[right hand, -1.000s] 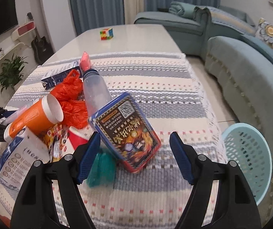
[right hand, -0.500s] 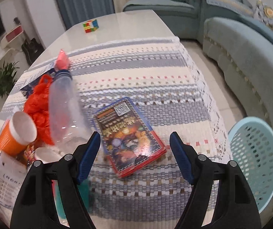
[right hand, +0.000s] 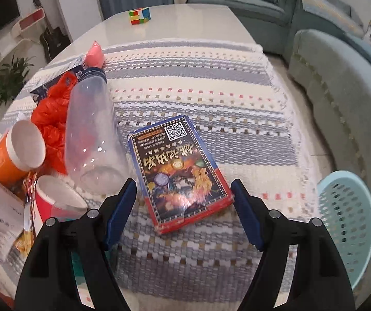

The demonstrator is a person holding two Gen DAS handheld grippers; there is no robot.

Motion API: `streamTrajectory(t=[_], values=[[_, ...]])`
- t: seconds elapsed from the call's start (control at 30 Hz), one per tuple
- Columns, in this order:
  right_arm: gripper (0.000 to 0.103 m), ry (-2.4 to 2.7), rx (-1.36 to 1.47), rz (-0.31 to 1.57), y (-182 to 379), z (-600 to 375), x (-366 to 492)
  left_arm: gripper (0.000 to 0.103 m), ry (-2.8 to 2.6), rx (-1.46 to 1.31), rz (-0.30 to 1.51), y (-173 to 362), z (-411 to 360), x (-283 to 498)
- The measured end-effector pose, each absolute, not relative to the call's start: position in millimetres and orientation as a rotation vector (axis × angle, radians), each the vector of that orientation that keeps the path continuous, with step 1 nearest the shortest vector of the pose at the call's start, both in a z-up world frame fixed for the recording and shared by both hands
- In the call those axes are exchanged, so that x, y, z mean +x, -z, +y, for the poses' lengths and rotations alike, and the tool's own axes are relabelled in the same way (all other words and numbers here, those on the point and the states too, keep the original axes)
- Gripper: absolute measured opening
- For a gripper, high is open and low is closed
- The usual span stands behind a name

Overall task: Collect trash
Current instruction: 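Grasp the pink-white bottle with the left tool while the right tool grasps the card box, then carry the card box over the blue basket and open the right tool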

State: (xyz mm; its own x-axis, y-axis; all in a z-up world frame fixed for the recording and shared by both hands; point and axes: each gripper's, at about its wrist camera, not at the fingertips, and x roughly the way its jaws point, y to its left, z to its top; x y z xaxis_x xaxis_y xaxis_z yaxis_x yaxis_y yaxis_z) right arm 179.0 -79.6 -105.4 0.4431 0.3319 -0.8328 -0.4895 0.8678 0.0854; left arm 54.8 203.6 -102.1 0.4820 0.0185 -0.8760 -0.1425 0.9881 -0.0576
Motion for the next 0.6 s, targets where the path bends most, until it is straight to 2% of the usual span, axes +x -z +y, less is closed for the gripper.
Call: streamTrajectory(t=[0.2,0.6], values=[[0.063,-0.541,-0.157,0.963,104,-83,177,0.046,-0.097,-0.145,0.975,86,202,36],[0.062,-0.413,-0.059,0.747,33,-154,131,0.046,0.028,-0.129,0.733,-4,152,22]])
